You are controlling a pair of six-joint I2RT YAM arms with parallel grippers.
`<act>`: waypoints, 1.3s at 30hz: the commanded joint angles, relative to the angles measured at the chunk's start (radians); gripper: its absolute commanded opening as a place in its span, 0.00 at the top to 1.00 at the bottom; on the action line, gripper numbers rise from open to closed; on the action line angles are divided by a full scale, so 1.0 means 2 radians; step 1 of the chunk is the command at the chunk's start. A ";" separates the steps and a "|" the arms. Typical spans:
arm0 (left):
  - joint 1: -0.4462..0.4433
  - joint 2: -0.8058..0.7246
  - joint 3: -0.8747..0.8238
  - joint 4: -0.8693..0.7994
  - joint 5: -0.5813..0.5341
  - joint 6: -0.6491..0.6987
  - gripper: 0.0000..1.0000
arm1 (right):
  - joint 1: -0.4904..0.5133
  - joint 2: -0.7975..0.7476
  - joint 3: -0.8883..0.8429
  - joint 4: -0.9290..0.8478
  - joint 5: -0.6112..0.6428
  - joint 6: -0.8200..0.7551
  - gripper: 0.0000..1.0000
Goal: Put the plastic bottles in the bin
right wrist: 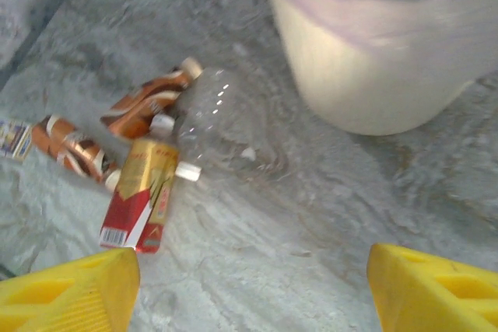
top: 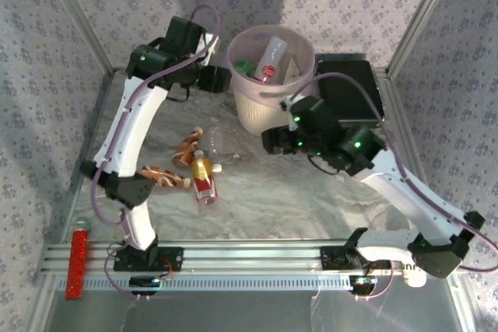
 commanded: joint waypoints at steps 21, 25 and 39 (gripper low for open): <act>0.188 -0.269 -0.509 0.219 0.080 -0.073 0.16 | 0.185 0.383 0.154 0.031 0.005 0.086 0.01; 0.203 -0.277 -0.531 0.235 0.092 -0.075 0.16 | 0.174 0.417 0.157 0.048 -0.009 0.088 0.04; 0.207 -0.269 -0.532 0.238 0.094 -0.067 0.16 | 0.149 0.474 0.162 0.074 -0.041 0.086 0.18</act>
